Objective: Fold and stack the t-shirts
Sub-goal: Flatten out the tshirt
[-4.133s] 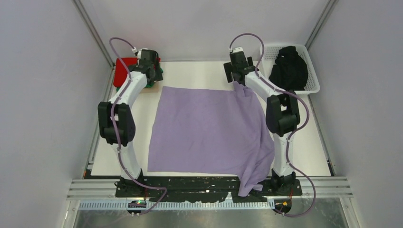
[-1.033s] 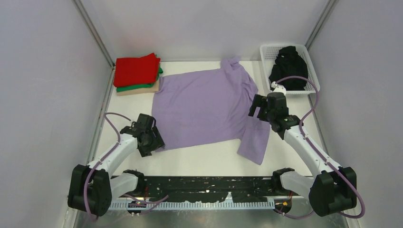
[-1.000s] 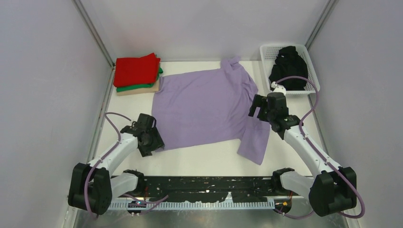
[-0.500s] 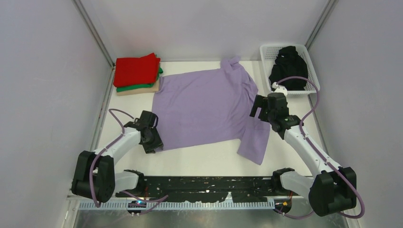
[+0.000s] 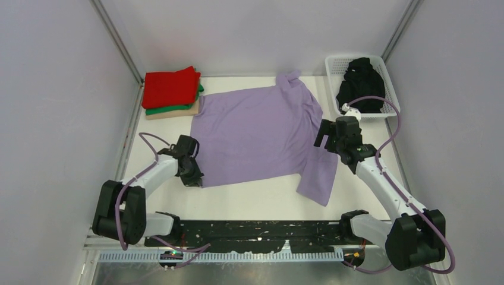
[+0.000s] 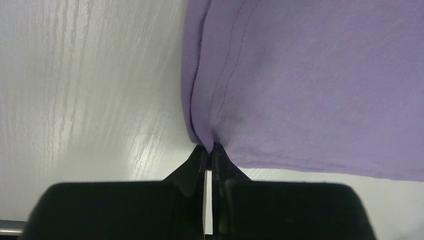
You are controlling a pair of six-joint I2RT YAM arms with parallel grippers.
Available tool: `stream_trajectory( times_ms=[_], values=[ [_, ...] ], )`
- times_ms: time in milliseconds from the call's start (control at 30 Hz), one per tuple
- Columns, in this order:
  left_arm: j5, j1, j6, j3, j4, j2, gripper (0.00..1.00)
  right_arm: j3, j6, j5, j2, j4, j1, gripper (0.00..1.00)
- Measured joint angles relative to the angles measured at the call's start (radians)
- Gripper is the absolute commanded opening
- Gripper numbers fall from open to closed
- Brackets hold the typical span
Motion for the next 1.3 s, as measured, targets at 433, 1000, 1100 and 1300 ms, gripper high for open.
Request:
stream_trajectory(
  times_ms=[433,1000,1100,1300],
  values=[
    [-0.116,0.02,0.028,0.03,-0.029,-0.103,0.0,-0.006,0.027,0.002,-0.153,-0.242,-0.056,0.97],
    [-0.249,0.117,0.08,0.11,-0.03,-0.13,0.0,-0.147,0.212,-0.144,-0.138,-0.591,0.158,0.9],
    [-0.249,0.15,0.09,0.113,-0.025,-0.13,0.0,-0.168,0.243,-0.159,-0.138,-0.603,0.165,0.84],
    [-0.235,0.16,0.107,0.154,0.0,-0.13,0.0,-0.185,0.283,-0.214,-0.105,-0.617,0.225,0.78]
  ],
)
